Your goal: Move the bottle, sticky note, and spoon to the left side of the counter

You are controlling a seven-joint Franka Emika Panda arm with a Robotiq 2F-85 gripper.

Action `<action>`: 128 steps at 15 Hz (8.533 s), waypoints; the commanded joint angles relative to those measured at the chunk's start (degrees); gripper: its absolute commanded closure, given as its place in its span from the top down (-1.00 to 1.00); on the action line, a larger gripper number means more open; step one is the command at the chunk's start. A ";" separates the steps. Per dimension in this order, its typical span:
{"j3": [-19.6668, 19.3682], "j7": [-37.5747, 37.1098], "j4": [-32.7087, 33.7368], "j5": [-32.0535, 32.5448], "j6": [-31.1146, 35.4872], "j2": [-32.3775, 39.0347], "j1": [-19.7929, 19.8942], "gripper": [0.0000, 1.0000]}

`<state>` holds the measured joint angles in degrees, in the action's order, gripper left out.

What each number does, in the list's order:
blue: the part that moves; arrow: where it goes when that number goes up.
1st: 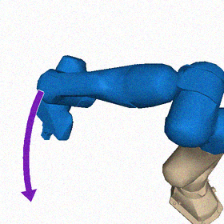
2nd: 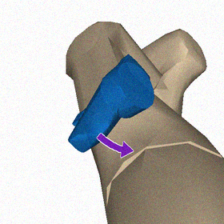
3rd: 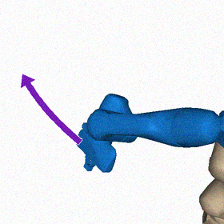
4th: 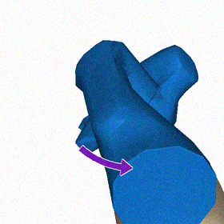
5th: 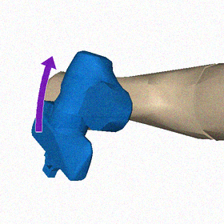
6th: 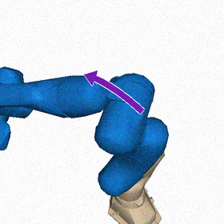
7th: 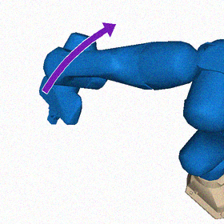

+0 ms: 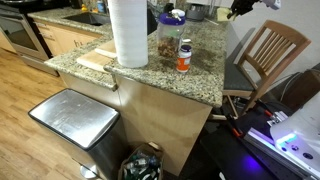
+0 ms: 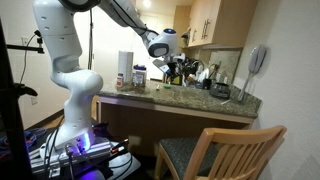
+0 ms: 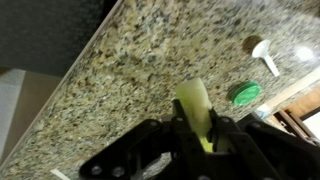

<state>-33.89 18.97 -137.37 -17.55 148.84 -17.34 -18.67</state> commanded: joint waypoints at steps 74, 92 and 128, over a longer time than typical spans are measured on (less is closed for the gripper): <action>27.30 7.88 -16.01 15.35 -2.30 -21.01 8.33 1.00; 25.90 6.74 -1.81 9.46 9.08 6.48 6.79 1.00; 35.75 17.90 18.48 -11.06 15.20 35.32 12.03 -0.40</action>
<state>-0.58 33.28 -120.03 -25.70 166.14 17.47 -8.87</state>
